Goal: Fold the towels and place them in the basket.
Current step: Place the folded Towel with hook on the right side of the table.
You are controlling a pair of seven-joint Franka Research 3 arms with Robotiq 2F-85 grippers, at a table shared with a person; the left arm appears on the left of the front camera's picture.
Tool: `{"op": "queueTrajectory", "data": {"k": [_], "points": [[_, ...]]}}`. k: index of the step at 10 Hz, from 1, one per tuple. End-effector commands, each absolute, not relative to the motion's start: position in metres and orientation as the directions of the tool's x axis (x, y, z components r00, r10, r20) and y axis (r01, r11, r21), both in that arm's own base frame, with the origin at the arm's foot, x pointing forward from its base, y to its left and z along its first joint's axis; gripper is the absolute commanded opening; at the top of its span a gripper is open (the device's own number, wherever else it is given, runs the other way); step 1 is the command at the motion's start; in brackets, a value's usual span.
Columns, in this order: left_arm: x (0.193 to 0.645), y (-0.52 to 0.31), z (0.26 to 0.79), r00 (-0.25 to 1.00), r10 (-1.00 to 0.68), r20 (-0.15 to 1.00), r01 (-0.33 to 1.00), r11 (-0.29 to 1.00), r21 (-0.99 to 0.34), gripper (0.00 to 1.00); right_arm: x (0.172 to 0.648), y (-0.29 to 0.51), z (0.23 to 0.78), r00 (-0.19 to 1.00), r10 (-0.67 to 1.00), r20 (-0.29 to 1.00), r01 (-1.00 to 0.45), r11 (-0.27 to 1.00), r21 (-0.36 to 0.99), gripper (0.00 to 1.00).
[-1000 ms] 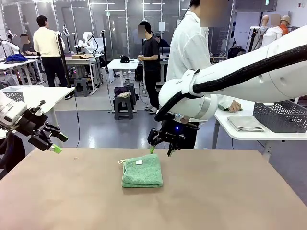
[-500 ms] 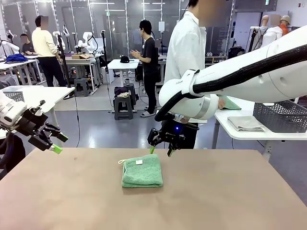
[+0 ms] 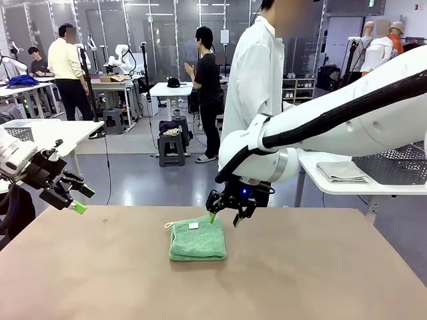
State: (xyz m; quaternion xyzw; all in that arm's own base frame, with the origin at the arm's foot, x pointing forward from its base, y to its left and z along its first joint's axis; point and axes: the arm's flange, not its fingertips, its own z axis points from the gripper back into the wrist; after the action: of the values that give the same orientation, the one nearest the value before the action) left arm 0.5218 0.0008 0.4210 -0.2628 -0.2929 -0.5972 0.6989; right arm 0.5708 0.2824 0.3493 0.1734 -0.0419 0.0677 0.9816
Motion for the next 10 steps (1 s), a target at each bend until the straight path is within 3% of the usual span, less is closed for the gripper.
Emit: {"op": "queueTrajectory", "data": {"k": [1, 10], "points": [[0.522, 0.001, 0.422, 0.111, -0.687, 0.718, 0.99, 0.143, -0.016, 0.99, 0.567, 0.288, 0.333, 0.991, 0.069, 0.113, -0.103, 0.937, 0.335, 0.85], [0.522, 0.001, 0.422, 0.111, -0.687, 0.718, 0.99, 0.143, -0.016, 0.99, 0.572, 0.302, 0.295, 0.996, 0.025, 0.084, -0.057, 0.913, 0.404, 0.85]]}}
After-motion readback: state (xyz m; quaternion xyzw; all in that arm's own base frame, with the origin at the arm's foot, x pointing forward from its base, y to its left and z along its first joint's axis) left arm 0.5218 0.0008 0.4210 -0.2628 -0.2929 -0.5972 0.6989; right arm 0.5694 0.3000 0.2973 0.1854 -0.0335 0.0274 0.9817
